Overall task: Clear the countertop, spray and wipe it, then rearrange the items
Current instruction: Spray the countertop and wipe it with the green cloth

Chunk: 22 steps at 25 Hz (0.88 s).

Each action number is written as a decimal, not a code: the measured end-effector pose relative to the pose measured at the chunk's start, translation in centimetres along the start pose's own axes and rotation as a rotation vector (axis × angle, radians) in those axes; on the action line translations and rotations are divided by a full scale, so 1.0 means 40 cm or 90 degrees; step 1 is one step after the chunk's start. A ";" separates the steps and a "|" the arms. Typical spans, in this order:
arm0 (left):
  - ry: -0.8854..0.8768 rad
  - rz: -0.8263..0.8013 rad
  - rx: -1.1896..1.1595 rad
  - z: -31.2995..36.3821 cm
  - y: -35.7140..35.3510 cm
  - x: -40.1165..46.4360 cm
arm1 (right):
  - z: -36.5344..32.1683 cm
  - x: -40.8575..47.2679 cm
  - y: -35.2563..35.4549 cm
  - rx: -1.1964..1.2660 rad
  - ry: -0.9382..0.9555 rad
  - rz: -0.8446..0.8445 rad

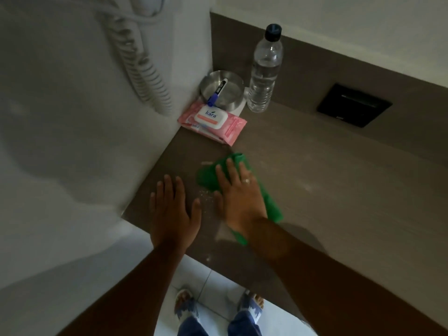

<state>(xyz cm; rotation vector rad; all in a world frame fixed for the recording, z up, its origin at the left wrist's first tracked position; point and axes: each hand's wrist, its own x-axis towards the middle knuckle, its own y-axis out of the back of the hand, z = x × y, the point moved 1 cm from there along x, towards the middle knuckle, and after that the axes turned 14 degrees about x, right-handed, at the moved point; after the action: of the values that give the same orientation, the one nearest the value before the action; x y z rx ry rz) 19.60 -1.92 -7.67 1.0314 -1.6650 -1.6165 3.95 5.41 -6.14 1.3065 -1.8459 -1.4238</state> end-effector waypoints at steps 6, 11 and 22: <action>0.002 0.001 0.009 -0.006 -0.005 0.007 | 0.208 -0.290 0.015 -0.020 0.160 -0.103; 0.003 0.004 0.014 0.000 -0.023 0.008 | 0.205 -0.100 0.039 0.008 -0.121 0.022; -0.117 -0.019 -0.095 0.303 0.129 0.000 | 0.308 -0.186 0.109 0.160 -0.132 0.066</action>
<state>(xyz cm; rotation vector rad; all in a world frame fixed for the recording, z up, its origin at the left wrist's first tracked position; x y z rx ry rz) 8.73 4.30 -3.59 0.8592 -1.6211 -1.8732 -4.42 17.85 -5.19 1.1914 -2.2571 -1.3495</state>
